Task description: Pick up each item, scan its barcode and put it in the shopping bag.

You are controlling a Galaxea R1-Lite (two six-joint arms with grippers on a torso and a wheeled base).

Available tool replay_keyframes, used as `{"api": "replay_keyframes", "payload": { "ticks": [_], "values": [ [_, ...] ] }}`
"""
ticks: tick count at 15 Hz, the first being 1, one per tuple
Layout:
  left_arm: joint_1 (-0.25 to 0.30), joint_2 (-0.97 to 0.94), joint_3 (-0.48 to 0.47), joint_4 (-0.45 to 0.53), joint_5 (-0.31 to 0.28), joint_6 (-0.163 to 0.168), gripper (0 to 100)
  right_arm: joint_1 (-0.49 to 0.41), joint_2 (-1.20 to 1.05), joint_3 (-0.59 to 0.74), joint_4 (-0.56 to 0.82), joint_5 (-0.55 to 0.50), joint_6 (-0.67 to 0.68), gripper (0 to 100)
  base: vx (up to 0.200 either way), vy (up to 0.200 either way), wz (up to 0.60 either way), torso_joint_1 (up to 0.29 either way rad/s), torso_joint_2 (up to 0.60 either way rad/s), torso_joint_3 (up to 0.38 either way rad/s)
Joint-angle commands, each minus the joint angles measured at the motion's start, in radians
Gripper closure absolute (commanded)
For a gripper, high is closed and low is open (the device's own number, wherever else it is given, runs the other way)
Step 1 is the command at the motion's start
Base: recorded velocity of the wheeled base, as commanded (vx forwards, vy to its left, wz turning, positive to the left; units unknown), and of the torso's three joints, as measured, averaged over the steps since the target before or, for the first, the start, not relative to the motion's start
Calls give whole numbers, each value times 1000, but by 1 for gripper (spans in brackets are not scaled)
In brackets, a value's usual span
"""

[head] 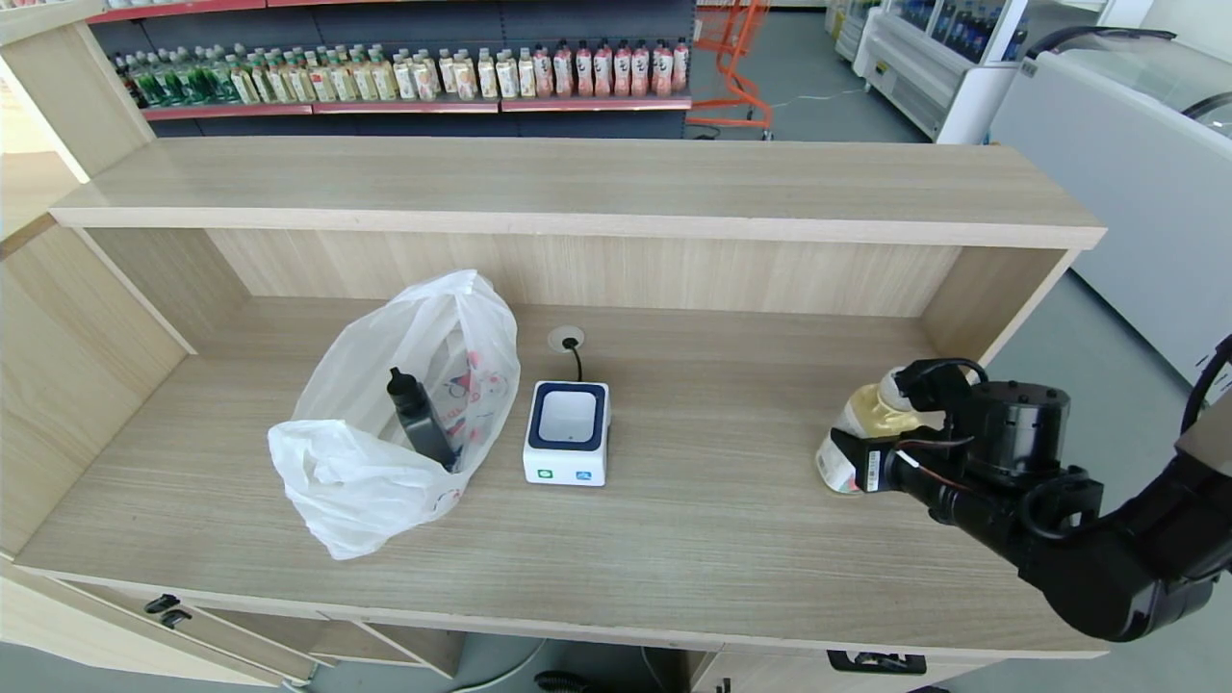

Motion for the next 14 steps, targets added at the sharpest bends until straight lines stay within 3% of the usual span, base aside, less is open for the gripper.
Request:
{"api": "replay_keyframes", "payload": {
  "ticks": [1,4,5,6,10,14],
  "values": [
    [0,0,0,0,0,0,0,-1,-24,23,3,24,2,100,0,0,0,0,0,0],
    [0,0,0,0,0,0,0,-2,-187,-58,97,179,53,100,0,0,0,0,0,0],
    [0,0,0,0,0,0,0,2,-357,-126,313,344,119,100,0,0,0,0,0,0],
    [0,0,0,0,0,0,0,7,-441,-150,433,452,153,100,0,0,0,0,0,0],
    [0,0,0,0,0,0,0,48,-555,-160,488,811,220,100,0,0,0,0,0,0],
    [0,0,0,0,0,0,0,223,-559,-207,488,831,381,100,0,0,0,0,0,0]
  ]
}}
